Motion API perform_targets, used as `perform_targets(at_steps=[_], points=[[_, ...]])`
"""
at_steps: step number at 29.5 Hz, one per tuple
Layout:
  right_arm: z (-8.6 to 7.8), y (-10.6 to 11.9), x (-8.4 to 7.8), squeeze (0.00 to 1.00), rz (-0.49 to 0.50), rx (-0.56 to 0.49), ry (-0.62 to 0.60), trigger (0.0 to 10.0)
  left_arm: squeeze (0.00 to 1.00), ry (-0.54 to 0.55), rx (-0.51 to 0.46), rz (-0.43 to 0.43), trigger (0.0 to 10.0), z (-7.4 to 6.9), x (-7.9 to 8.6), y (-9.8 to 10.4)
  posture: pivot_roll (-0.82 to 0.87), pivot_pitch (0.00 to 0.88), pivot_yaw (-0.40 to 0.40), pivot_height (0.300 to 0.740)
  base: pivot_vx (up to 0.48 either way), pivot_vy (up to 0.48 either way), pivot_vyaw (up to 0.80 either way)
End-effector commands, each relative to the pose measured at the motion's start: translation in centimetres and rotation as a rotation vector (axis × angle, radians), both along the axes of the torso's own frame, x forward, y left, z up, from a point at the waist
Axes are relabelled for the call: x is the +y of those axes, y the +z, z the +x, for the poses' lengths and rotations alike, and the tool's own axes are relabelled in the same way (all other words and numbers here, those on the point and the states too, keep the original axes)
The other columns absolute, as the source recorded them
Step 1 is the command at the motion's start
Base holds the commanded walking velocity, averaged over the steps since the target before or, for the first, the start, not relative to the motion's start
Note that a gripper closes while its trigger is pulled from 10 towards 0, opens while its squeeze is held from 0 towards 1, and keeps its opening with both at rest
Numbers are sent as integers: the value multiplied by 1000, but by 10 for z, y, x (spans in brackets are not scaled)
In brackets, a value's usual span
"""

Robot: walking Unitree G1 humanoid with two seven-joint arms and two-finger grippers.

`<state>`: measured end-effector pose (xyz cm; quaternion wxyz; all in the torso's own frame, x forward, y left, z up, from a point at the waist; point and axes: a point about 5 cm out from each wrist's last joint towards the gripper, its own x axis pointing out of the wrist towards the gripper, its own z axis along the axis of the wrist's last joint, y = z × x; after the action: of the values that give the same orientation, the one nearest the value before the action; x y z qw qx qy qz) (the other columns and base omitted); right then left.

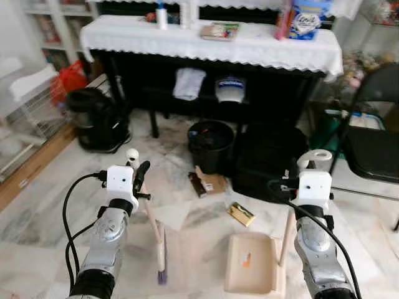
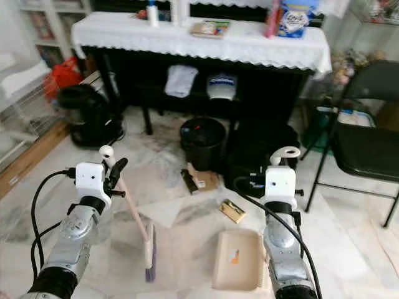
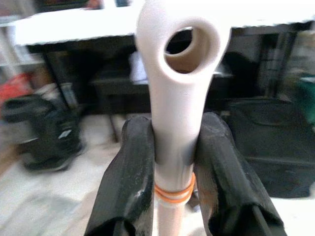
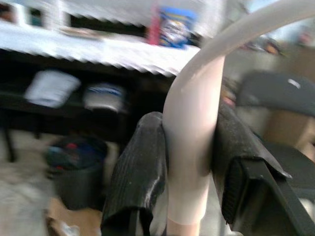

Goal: Sweep floor

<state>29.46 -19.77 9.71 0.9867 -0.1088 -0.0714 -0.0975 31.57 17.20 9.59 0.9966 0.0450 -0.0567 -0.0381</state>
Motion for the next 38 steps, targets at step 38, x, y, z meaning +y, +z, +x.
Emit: perform_targets(at_steps=[38], points=[[3,11,7,0,-17,-62,39,10000,0,6,-39,7,10000,3,1,9,-79,0,31,740,13,0,-228]])
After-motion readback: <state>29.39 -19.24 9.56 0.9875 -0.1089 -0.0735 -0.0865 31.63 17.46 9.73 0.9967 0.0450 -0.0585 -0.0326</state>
